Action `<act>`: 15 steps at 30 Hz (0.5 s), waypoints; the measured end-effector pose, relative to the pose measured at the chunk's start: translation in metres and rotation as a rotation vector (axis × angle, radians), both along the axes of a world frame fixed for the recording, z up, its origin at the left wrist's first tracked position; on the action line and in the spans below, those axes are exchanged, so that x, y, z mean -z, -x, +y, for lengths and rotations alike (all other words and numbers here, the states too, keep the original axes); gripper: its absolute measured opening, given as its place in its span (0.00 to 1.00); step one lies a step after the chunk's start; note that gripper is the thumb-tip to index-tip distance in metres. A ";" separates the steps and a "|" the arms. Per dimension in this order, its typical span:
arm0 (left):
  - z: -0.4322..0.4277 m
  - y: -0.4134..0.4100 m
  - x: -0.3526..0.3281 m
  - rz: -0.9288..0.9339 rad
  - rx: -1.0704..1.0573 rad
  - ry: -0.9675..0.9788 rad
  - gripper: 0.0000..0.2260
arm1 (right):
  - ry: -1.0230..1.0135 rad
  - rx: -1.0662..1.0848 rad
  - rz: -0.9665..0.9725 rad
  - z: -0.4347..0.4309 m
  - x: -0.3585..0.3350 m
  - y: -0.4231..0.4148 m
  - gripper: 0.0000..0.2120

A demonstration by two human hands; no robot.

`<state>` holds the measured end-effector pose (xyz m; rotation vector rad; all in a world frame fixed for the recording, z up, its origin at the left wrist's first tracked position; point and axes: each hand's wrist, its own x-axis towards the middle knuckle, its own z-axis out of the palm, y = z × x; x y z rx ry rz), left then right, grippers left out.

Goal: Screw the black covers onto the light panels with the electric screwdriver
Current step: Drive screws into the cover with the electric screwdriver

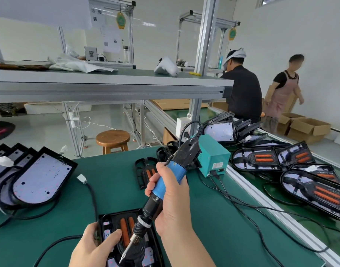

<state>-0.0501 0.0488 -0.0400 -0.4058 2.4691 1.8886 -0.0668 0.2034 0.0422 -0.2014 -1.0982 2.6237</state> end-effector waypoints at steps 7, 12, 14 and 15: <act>-0.002 0.002 0.004 0.005 0.025 -0.044 0.11 | -0.078 -0.003 0.028 -0.003 -0.006 0.000 0.11; -0.006 0.001 0.009 0.026 0.035 -0.069 0.10 | -0.155 -0.009 0.046 -0.005 -0.011 0.000 0.06; -0.006 -0.001 0.012 0.023 0.038 -0.105 0.10 | -0.206 0.004 0.072 -0.006 -0.013 -0.002 0.05; -0.007 -0.002 0.012 0.024 0.039 -0.124 0.10 | -0.229 0.009 0.087 -0.007 -0.014 -0.002 0.05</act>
